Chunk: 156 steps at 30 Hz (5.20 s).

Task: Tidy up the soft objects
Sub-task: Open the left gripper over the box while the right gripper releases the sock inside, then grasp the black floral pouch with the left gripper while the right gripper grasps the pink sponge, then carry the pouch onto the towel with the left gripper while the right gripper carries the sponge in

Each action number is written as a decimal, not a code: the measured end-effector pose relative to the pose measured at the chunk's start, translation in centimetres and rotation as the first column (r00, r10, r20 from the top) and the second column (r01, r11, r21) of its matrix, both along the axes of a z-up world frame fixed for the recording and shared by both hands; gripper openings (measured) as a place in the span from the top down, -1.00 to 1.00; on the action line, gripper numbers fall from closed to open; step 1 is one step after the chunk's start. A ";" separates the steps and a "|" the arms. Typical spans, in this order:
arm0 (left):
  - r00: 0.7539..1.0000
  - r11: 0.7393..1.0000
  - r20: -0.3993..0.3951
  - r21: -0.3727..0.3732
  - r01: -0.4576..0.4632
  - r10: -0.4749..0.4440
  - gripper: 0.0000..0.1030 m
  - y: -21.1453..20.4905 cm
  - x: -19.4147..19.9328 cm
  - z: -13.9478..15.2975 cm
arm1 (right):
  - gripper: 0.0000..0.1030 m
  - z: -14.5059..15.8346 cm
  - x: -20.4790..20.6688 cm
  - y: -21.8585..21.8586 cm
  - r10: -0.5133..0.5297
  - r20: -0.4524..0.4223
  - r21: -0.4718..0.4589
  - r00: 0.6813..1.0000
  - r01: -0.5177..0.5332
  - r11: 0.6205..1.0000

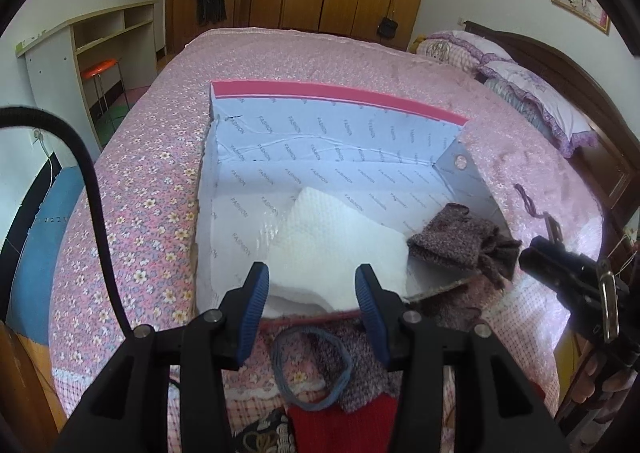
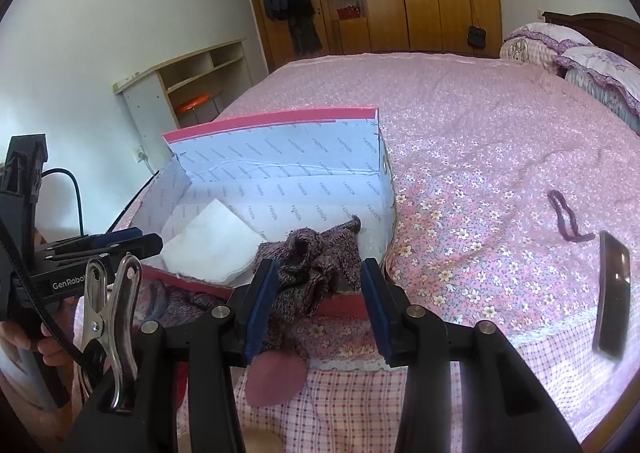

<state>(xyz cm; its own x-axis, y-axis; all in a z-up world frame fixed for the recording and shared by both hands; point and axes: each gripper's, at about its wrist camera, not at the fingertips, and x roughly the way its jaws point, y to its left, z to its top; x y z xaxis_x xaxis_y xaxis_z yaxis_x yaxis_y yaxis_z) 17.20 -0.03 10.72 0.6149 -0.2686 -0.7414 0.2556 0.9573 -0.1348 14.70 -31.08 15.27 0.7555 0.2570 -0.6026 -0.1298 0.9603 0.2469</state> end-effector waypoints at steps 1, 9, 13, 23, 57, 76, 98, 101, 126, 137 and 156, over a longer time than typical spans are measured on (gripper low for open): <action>1.000 1.000 0.002 -0.002 0.003 -0.003 0.08 0.2 -0.5 0.2 | 0.14 0.1 -0.3 -0.1 0.001 0.001 0.005 1.000 -0.001 1.000; 1.000 1.000 0.004 0.013 0.005 -0.005 0.08 1.0 -2.7 0.6 | 0.14 0.2 -2.3 -0.2 0.003 -0.001 0.032 1.000 -0.003 0.999; 1.000 1.000 0.005 0.021 0.001 -0.001 0.08 1.7 -4.0 0.6 | 0.14 -0.1 -3.4 0.1 0.016 -0.012 0.045 1.000 -0.016 0.999; 1.000 1.000 -0.012 0.030 -0.007 0.007 0.08 3.2 -7.1 -0.3 | 0.14 -1.9 -5.2 1.9 0.057 -0.064 0.045 0.996 -0.054 0.998; 0.998 0.996 -0.041 0.071 -0.047 0.050 0.08 4.3 -9.4 -6.3 | 0.14 -7.5 -3.1 4.2 0.073 -0.194 0.083 0.978 -0.058 0.995; 0.999 0.998 -0.015 0.045 -0.044 0.045 0.26 4.8 -10.9 -5.1 | 0.26 -7.8 -2.4 3.3 0.044 -0.180 0.144 0.983 -0.018 0.989; 0.998 0.999 0.050 0.003 -0.039 0.039 0.26 5.2 -11.7 -1.6 | 0.28 -4.2 -6.2 2.3 0.064 -0.076 0.129 0.995 -0.054 0.990; 0.998 0.999 0.059 -0.005 -0.033 0.033 0.26 5.0 -11.3 -1.0 | 0.28 -3.5 -6.8 2.3 0.061 -0.063 0.116 0.996 -0.053 0.992; 0.996 1.000 0.089 -0.015 0.018 -0.017 0.26 2.7 -7.8 2.0 | 0.28 -0.1 -6.4 1.4 0.034 0.007 0.047 0.999 -0.034 0.998; 0.993 0.999 0.114 0.016 0.030 -0.032 0.26 1.7 -5.6 3.1 | 0.28 1.6 -4.8 1.4 0.045 0.035 -0.009 0.998 -0.044 0.999; 0.996 1.000 0.087 0.027 0.011 -0.013 0.26 0.7 -0.6 1.3 | 0.28 2.3 0.3 2.2 0.065 0.010 -0.083 0.998 -0.064 0.994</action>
